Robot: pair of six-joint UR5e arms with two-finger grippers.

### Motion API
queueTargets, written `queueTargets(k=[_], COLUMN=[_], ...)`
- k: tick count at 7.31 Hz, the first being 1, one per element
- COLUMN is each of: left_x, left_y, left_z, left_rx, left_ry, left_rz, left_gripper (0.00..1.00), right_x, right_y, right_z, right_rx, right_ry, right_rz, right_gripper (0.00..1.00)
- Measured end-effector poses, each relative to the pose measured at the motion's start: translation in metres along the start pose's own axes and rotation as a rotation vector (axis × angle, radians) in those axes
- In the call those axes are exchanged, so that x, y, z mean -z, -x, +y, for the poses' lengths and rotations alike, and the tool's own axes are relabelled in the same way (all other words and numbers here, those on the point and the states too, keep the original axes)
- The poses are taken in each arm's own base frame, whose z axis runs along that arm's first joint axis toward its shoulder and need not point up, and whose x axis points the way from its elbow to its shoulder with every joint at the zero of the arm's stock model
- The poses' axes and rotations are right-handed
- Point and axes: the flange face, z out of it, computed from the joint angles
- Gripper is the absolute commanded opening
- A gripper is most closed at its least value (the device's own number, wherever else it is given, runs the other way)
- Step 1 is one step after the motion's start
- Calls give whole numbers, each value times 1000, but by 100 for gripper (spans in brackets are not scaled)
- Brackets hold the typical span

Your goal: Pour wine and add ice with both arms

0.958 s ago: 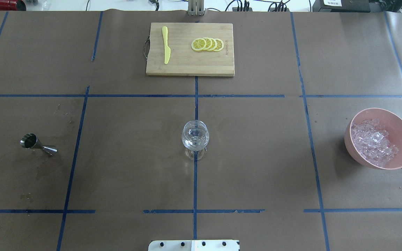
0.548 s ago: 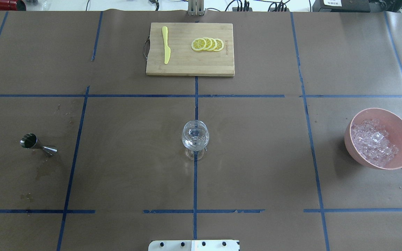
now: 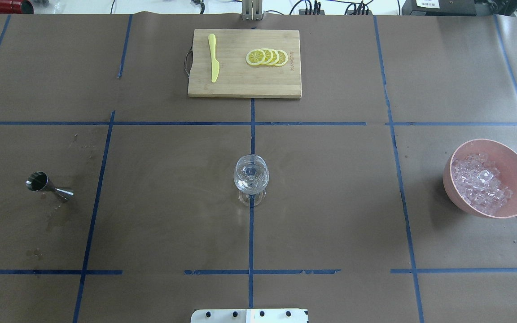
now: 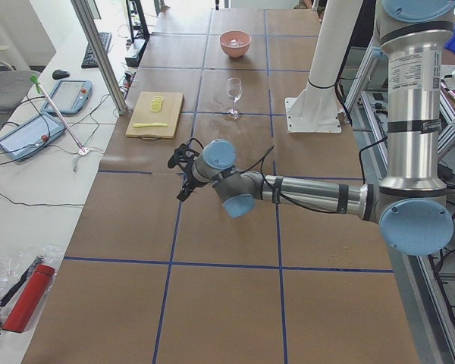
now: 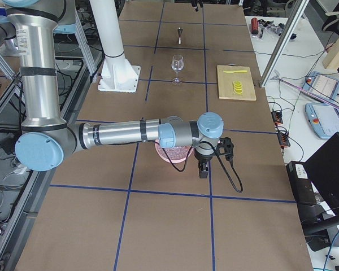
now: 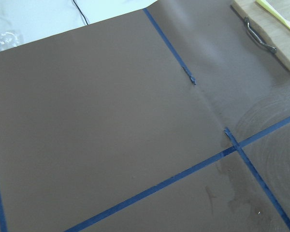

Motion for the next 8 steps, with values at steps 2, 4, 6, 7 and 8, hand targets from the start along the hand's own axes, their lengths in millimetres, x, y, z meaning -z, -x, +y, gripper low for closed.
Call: queueTargets(k=[2,4,6,7,8], left_x=[-11,-7,2,5,4], left_y=[-39,-61,-68,-69,-73], left_z=[59,88,105,110,113], left_rx=[-17,-64,-128,-139,-143], left_ry=[-85,-146,-181,-194,-207], left_rz=[23,82,119,127,122], left_gripper=[99,99,99,99,99], right_x=[4,4,4,4,4], right_y=[4,4,4,4,5], right_z=[1,3,3,3,4], right_rx=[8,8,7,7,8], right_ry=[-7,-8,-7,-6,-7], right_rz=[-3,-3,-3,-3,-4], right_gripper=[100,100,100,100,100])
